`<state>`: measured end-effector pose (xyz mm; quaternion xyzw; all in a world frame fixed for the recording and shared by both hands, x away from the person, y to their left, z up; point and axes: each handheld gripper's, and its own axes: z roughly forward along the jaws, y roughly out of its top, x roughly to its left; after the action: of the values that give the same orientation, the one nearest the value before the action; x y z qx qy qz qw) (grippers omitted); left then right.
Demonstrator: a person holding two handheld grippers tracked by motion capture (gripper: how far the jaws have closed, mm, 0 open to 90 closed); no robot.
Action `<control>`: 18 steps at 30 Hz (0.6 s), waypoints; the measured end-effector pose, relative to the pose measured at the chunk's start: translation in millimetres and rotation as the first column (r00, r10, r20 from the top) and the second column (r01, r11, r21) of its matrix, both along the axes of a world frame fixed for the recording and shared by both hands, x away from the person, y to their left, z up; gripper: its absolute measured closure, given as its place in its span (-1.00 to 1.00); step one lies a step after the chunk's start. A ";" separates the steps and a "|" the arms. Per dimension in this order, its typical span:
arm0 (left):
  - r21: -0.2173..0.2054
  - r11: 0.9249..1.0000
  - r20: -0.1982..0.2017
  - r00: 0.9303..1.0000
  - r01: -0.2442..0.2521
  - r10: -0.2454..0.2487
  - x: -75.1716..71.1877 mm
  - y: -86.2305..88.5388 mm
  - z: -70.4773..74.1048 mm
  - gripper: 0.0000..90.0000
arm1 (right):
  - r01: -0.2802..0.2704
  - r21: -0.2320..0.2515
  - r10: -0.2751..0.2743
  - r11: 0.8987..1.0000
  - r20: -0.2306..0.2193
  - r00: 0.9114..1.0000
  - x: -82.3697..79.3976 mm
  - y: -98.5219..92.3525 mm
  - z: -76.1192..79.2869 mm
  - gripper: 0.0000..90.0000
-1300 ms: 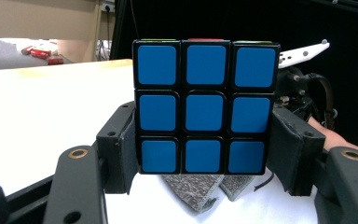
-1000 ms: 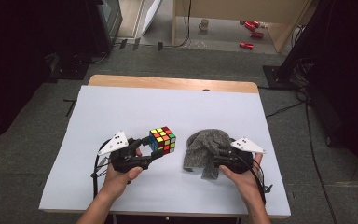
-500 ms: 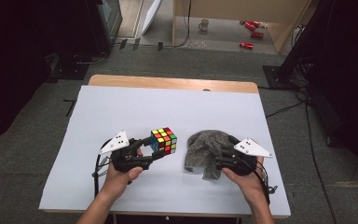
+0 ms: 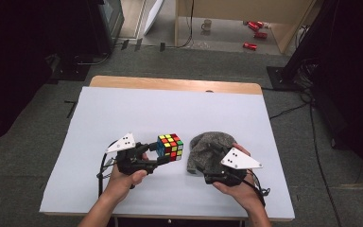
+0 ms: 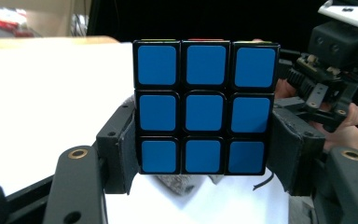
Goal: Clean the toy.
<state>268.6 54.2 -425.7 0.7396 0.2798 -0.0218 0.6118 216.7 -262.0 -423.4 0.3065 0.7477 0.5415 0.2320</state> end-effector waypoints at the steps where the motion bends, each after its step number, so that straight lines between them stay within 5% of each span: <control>1: 0.003 1.000 -0.010 1.000 0.002 -0.002 0.5 -0.4 -0.4 -0.22 | -0.013 0.003 0.013 1.000 0.008 1.000 -0.9 1.9 -0.4 -0.56; 10: 0.015 1.000 -0.091 0.996 0.024 -0.023 5.5 -1.9 -4.1 -0.22 | -0.084 0.019 0.083 0.996 0.050 0.995 -3.5 11.5 -2.8 -0.45; 18: -0.001 0.998 -0.168 0.984 0.061 -0.060 8.8 -0.6 -5.8 -0.22 | -0.145 0.031 0.143 0.989 0.067 0.987 -4.1 17.8 -6.0 -0.43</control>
<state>277.4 53.7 -431.5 0.7446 0.3078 -0.1019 0.5835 212.5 -244.2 -429.4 0.2380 0.7502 0.5797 0.2111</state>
